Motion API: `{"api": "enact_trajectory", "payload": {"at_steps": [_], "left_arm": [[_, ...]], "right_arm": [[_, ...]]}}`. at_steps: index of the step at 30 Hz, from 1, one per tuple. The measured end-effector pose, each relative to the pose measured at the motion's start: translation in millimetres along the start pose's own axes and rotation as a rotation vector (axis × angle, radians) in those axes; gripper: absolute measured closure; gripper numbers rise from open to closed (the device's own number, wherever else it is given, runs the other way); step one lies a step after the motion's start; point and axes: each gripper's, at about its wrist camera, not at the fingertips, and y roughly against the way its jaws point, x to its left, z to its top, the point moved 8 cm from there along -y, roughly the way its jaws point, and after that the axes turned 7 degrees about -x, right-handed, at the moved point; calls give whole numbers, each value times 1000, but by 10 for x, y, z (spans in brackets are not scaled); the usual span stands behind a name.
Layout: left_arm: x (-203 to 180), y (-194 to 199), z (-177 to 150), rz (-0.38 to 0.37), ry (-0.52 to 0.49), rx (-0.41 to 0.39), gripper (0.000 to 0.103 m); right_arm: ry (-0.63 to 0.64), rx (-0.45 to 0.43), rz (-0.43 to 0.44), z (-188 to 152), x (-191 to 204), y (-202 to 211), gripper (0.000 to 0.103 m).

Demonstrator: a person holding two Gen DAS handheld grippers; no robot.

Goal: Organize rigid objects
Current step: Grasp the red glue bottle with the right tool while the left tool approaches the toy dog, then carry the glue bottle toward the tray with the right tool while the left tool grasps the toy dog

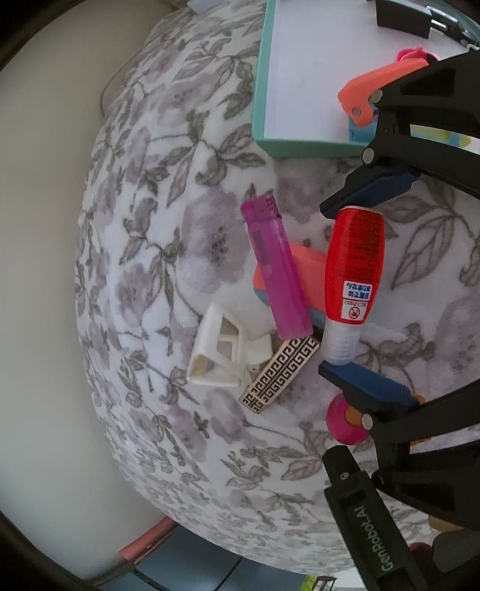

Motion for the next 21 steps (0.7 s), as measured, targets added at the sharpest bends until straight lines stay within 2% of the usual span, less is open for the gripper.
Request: {"api": "enact_trajectory", "payload": {"at_steps": [9, 21], "left_arm": [[-119, 98, -45, -3, -11, -5, 9], [-434, 275, -70, -28, -106, -38, 9]], "right_arm": [[-59, -21, -19, 132, -241, 209, 23], [-121, -33, -20, 211, -437, 362, 23]]}}
